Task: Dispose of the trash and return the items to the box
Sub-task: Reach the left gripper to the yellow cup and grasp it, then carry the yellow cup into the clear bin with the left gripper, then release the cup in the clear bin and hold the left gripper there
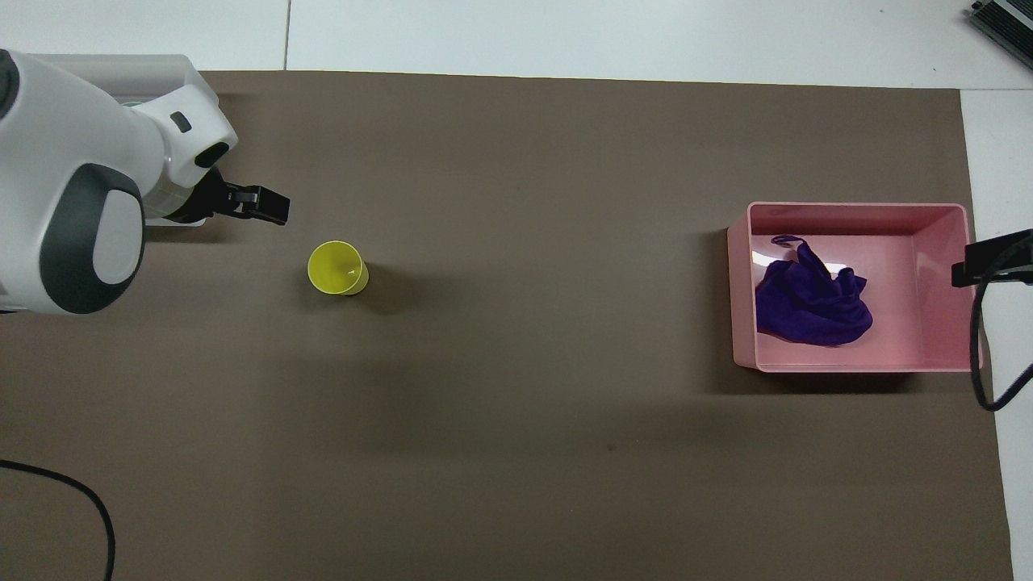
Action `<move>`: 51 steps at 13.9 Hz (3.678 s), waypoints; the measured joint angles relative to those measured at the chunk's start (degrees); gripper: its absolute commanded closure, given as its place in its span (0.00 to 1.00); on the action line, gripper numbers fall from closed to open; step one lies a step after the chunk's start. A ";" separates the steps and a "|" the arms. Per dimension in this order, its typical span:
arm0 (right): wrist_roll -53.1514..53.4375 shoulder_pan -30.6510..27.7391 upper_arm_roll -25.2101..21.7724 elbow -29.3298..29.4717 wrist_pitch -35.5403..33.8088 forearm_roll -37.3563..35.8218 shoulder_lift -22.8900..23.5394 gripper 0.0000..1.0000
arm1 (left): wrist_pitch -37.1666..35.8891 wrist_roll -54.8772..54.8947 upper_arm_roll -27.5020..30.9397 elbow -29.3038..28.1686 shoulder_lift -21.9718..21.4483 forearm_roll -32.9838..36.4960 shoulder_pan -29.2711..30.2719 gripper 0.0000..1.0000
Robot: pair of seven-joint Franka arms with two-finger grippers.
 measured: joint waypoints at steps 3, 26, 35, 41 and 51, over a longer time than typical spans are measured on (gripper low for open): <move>-0.55 0.41 0.38 -1.37 0.26 -0.07 -0.74 0.00 | 10.43 -2.19 -0.02 -9.98 -2.34 0.00 -1.70 0.00; 0.10 0.83 2.82 -4.82 1.53 -0.56 -2.61 0.00 | 17.24 -2.26 1.30 -10.05 -4.11 0.21 3.87 1.00; 0.10 0.63 2.81 -4.98 1.53 -0.56 -2.69 0.00 | 10.27 5.51 1.17 10.42 6.89 3.53 19.70 1.00; 0.11 0.62 2.81 -5.40 1.53 -0.56 -3.00 0.00 | 10.14 5.51 0.88 19.84 18.31 -0.42 22.02 1.00; 0.11 0.60 2.81 -5.79 1.53 -0.56 -3.25 0.00 | 18.41 5.51 0.22 18.46 23.47 -2.28 21.98 0.11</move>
